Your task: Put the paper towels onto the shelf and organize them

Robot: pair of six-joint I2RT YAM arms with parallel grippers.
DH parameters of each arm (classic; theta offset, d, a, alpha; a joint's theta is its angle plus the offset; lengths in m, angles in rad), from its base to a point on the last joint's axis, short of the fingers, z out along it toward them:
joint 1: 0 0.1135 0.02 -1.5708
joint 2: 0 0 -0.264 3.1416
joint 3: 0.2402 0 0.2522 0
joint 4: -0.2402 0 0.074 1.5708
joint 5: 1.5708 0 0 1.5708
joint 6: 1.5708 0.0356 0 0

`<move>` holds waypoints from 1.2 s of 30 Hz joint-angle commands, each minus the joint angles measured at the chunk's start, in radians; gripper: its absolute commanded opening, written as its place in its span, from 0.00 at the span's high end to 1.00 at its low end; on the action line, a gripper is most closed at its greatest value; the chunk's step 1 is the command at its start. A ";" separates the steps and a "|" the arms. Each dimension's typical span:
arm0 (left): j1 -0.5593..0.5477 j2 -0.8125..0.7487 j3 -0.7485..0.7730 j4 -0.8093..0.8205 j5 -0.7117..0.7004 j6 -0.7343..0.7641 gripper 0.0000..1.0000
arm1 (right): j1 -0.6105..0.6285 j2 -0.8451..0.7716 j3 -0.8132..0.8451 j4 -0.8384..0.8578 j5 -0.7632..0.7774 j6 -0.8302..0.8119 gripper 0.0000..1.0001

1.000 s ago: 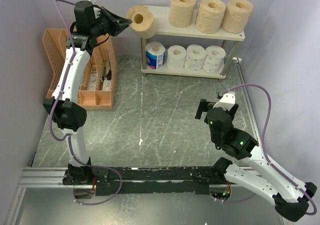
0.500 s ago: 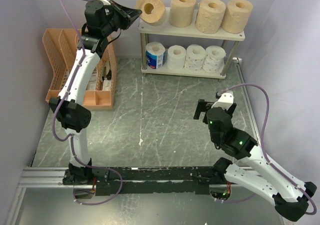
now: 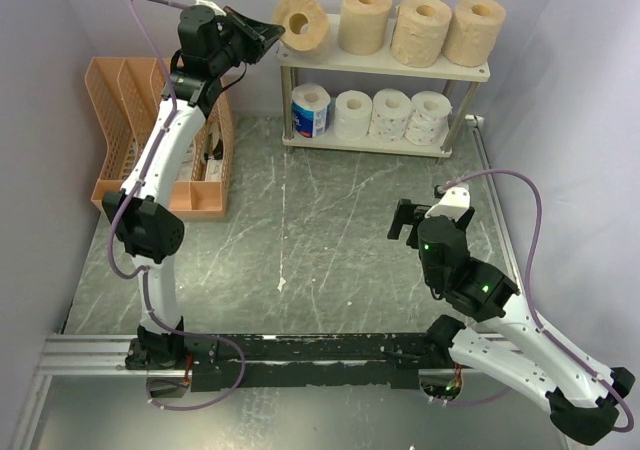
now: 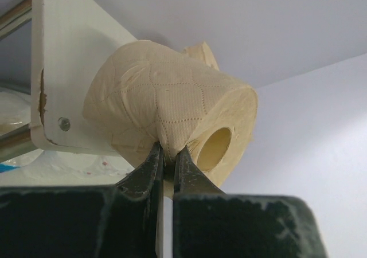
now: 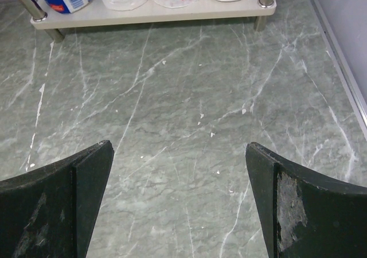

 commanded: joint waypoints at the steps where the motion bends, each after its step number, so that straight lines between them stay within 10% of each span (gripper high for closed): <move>1: -0.009 0.018 -0.004 0.078 -0.011 0.014 0.93 | 0.003 -0.010 -0.008 0.018 -0.004 -0.007 0.00; 13: -0.009 0.039 -0.003 0.116 0.025 0.007 0.93 | 0.002 0.000 -0.001 0.005 0.018 0.005 0.00; 17: -0.010 0.042 0.005 0.150 0.019 0.000 0.46 | 0.001 -0.012 -0.001 0.005 0.033 0.005 0.00; 20: -0.011 0.059 0.046 0.165 -0.008 0.021 0.34 | 0.002 -0.023 -0.004 0.011 0.033 0.005 0.00; 23: -0.011 0.081 0.090 0.194 -0.022 0.036 0.02 | 0.003 -0.019 -0.003 0.009 0.033 0.004 0.00; 32: -0.007 0.015 0.086 0.154 -0.013 0.193 0.00 | 0.002 0.001 -0.001 0.007 0.025 0.001 0.00; 36: 0.029 -0.269 -0.234 0.189 0.014 0.364 0.00 | 0.002 0.009 0.015 0.008 0.017 0.025 0.00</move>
